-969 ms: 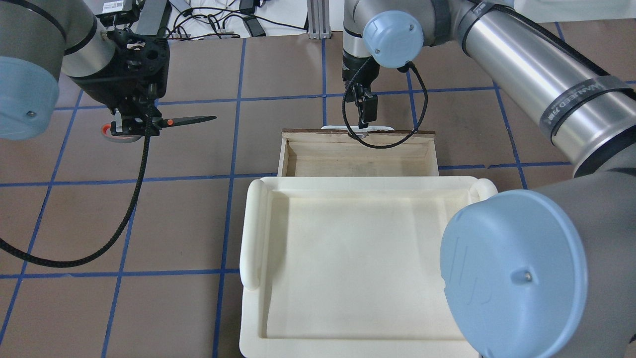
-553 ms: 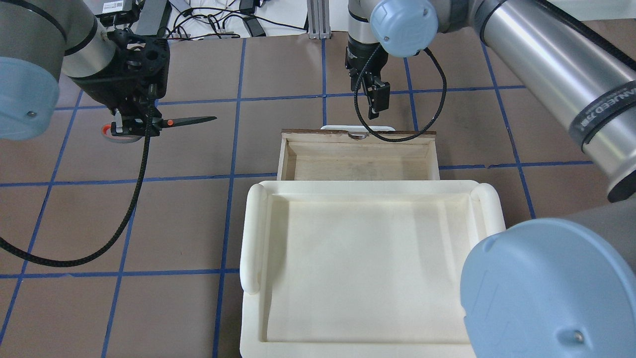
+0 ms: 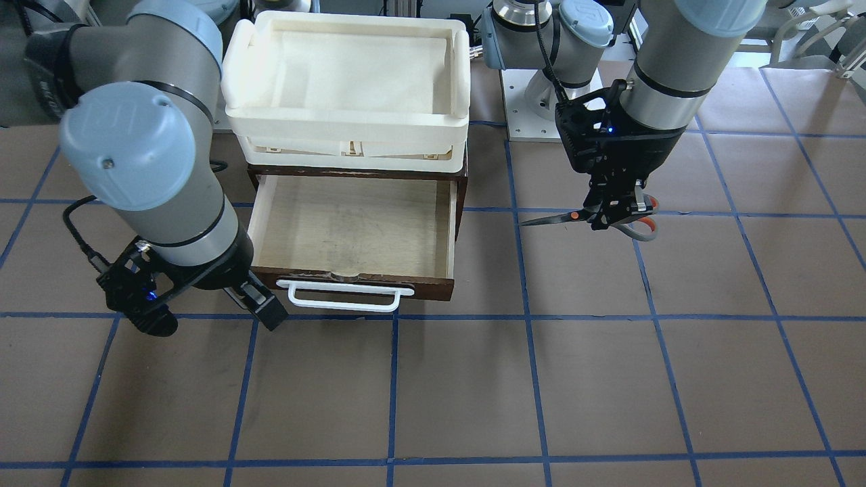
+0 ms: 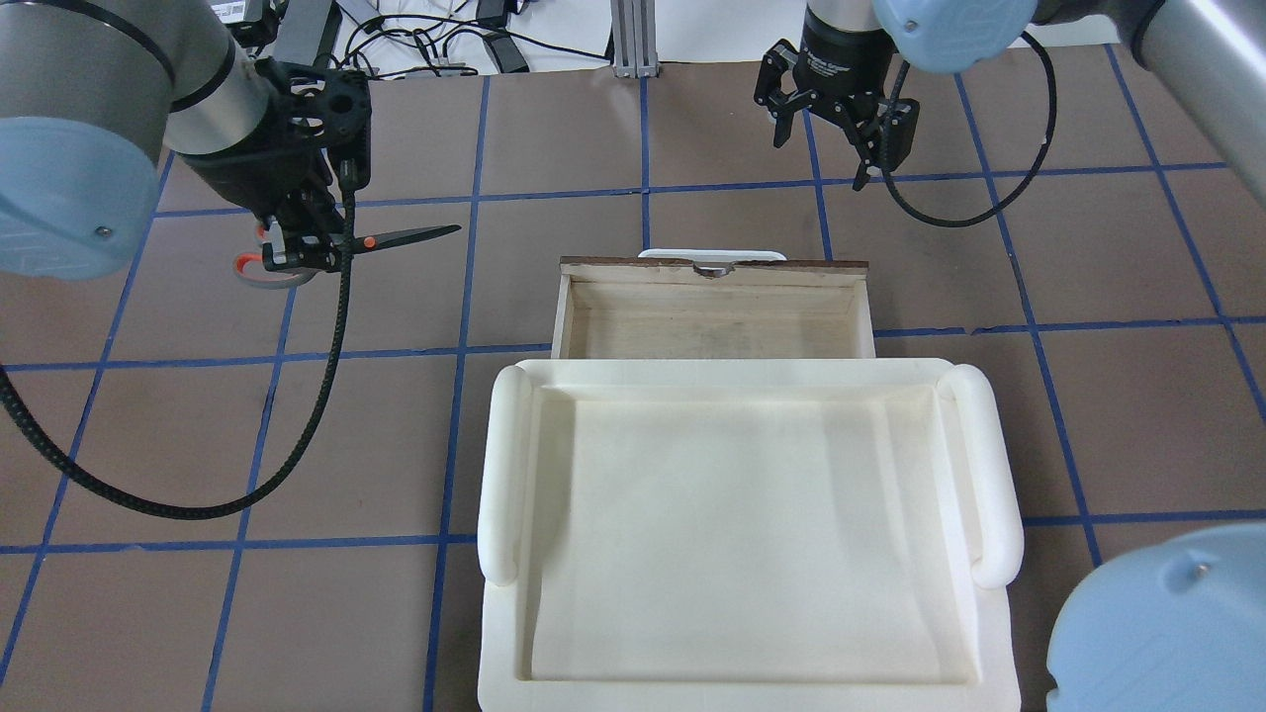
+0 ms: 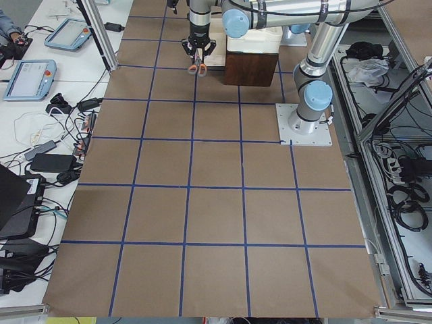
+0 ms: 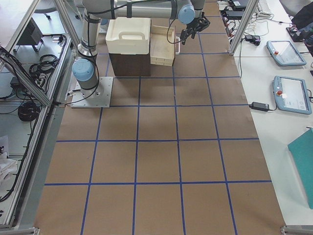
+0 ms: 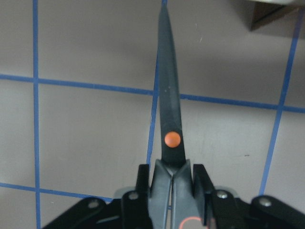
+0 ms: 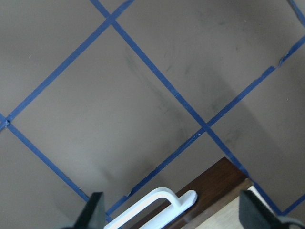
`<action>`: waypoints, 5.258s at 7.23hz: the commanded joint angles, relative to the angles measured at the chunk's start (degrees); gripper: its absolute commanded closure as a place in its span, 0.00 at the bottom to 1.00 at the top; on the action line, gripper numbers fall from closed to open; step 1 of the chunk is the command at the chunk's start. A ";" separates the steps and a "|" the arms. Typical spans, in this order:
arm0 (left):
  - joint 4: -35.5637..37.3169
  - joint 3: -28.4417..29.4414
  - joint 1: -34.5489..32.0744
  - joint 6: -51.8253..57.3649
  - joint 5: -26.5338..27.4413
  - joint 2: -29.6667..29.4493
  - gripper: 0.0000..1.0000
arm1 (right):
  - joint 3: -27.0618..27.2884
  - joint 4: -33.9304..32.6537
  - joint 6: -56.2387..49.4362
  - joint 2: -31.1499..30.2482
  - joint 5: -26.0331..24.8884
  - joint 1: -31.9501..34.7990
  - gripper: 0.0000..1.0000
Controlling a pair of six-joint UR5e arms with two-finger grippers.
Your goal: Place scissors in drawer with both arms
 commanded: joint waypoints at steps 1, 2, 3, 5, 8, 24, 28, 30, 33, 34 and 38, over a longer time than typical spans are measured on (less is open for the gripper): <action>2.53 1.09 -8.00 -9.23 -0.03 -1.33 1.00 | 3.21 0.08 -6.33 -3.18 -4.76 -2.35 0.00; 2.71 1.63 -12.83 -11.03 0.15 -2.55 1.00 | 3.22 0.00 -12.87 -4.84 -4.88 -2.26 0.00; 4.62 1.89 -15.83 -14.27 -0.02 -4.13 1.00 | 3.22 -0.09 -21.03 -6.60 -4.71 -2.35 0.00; 6.82 3.20 -20.76 -19.02 -0.03 -7.21 1.00 | 3.22 -0.09 -32.65 -8.02 -4.53 -2.44 0.00; 9.74 6.02 -26.22 -28.22 -0.55 -14.32 1.00 | 3.22 -1.32 -34.29 -9.95 5.21 -2.53 0.00; 10.18 5.06 -30.80 -30.91 -0.64 -20.93 1.00 | 5.15 -0.18 -37.63 -11.27 4.61 -7.01 0.00; 15.27 5.06 -31.68 -30.65 -0.82 -22.52 0.68 | 6.21 -0.18 -37.02 -12.23 5.57 -7.01 0.00; 15.36 4.97 -31.77 -30.73 -1.17 -22.60 0.31 | 6.82 0.17 -37.36 -12.68 4.97 -7.01 0.00; 15.36 5.06 -31.77 -29.86 -2.84 -22.17 0.00 | 6.91 0.35 -37.11 -12.59 4.26 -7.01 0.00; 16.76 5.41 -31.51 -29.68 -2.66 -21.03 0.00 | 6.91 0.35 -37.02 -12.50 2.17 -7.01 0.00; 15.90 8.30 -25.55 -26.96 -4.50 -15.77 0.00 | 7.35 0.78 -36.93 -12.67 1.62 -6.49 0.00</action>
